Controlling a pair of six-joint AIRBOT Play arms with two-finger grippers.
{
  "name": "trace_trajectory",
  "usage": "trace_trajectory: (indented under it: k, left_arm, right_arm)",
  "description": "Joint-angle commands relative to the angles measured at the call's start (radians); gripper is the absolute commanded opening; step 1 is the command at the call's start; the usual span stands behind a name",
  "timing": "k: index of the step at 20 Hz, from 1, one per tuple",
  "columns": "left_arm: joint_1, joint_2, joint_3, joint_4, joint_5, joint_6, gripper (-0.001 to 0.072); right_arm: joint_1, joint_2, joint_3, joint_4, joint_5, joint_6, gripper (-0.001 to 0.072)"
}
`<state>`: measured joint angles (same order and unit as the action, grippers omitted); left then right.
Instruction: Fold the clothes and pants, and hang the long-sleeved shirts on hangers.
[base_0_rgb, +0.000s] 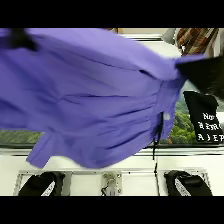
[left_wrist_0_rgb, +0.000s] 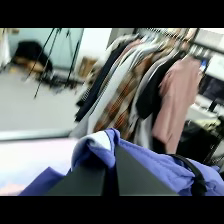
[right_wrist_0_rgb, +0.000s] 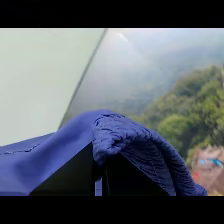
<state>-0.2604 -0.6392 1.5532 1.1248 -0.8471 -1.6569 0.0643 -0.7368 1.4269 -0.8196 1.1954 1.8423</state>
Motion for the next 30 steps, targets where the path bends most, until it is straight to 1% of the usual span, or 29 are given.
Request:
trace_trajectory:
  k: [1,2,5,6,9,11,12,14,17,20,22,24,26,30]
  left_arm:
    - [-0.002,-0.194,0.007,0.079,-0.034,-0.004,0.0008]
    - [-0.001,-0.281,0.007,0.096,-0.031,-0.013,0.0008]
    - [-0.002,-0.557,0.013,0.079,0.004,-0.013,0.0008]
    - [-0.002,-0.661,0.036,0.079,0.010,0.013,0.0008]
    - [0.016,-0.945,0.200,0.078,-0.010,0.030,0.0008]
    - [0.033,-1.086,0.332,0.077,-0.048,0.029,0.0009]
    - [0.042,-1.131,0.381,0.077,-0.069,0.029,0.0009]
    - [0.060,-1.188,0.463,0.077,-0.142,0.026,0.0009]
    - [0.089,-1.167,0.490,0.077,-0.267,0.026,0.0008]
    - [0.105,-1.025,0.339,0.081,-0.307,0.026,0.0008]
    - [0.104,-0.912,0.186,0.087,-0.297,0.026,0.0008]
    - [0.088,-0.805,0.017,0.087,-0.275,0.026,0.0008]
    - [0.071,-0.702,-0.163,0.087,-0.239,0.026,0.0008]
    - [0.017,-0.557,-0.495,0.087,-0.148,0.019,0.0008]
  right_arm:
    - [0.000,-0.093,-0.092,-0.086,0.146,0.080,0.0015]
    - [0.000,-0.136,-0.126,-0.087,0.143,0.053,0.0015]
    - [0.000,-0.330,-0.166,-0.089,0.103,-0.041,0.0015]
    - [0.000,-0.397,-0.166,-0.089,0.066,-0.050,0.0015]
    - [-0.002,-0.591,-0.158,-0.085,-0.085,-0.052,0.0014]
    - [-0.004,-0.689,-0.126,-0.085,-0.117,-0.064,0.0014]
    - [-0.005,-0.720,-0.108,-0.086,-0.123,-0.089,0.0014]
    - [-0.005,-0.747,-0.075,-0.111,-0.130,-0.094,0.0015]
    - [-0.005,-0.714,-0.049,-0.196,-0.101,-0.108,0.0014]
    - [-0.002,-0.644,-0.049,-0.322,-0.017,-0.108,0.0014]
    - [0.009,-0.608,-0.049,-0.418,0.048,-0.108,0.0015]
    - [0.028,-0.594,-0.050,-0.484,0.117,-0.115,0.0015]
    - [0.053,-0.590,-0.061,-0.515,0.169,-0.131,0.0015]
    - [0.105,-0.589,-0.153,-0.552,0.193,-0.130,0.0015]
